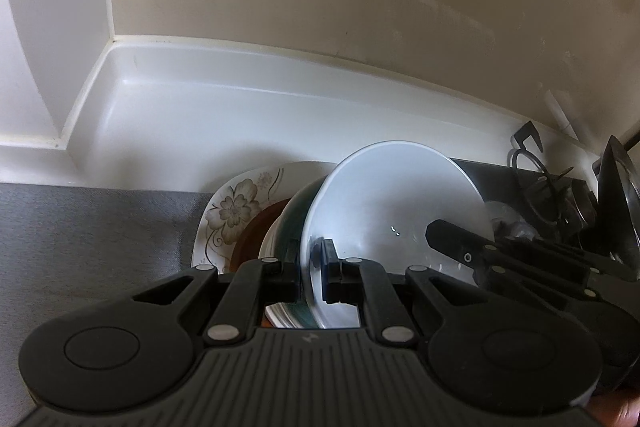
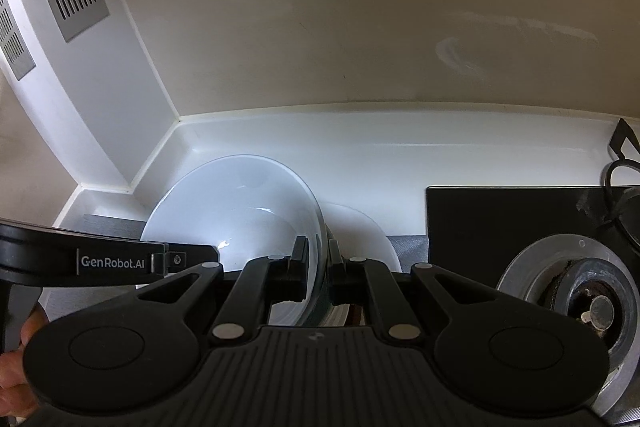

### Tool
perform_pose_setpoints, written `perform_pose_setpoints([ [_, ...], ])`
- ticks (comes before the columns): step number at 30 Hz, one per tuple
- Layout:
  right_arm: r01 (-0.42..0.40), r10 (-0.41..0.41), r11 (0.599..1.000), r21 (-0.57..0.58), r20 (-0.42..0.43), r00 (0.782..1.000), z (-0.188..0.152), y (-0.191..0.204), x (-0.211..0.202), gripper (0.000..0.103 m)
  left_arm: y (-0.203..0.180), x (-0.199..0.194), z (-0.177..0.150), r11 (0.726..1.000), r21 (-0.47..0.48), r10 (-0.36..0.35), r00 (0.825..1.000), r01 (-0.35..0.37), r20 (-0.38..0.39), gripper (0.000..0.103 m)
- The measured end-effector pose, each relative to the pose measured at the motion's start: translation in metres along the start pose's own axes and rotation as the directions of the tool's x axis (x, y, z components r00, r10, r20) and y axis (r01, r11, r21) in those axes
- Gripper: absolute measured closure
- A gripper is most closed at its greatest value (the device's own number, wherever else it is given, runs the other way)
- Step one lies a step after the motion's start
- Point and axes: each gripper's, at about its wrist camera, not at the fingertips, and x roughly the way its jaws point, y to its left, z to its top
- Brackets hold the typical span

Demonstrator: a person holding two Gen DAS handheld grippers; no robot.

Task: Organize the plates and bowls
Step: 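Carry the white bowl with the right tool over the bowl stack, then lower the white bowl onto the blue swirl bowl and open the right tool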

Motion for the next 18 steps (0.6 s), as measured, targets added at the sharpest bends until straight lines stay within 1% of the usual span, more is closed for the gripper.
perform_pose_setpoints([
  [7, 0.007, -0.007, 1.000, -0.012, -0.007, 1.000, -0.0004, 0.0018, 0.0069, 0.094, 0.0045, 0.0046, 0.0013, 1.000, -0.006, -0.002, 1.000, 0.002, -0.012, 0.093],
  [18, -0.009, 0.009, 1.000, -0.007, -0.001, 1.000, -0.0031, -0.0016, 0.0093, 0.095, 0.0054, 0.0082, -0.0019, 1.000, -0.008, -0.007, 1.000, 0.006, -0.022, 0.093],
])
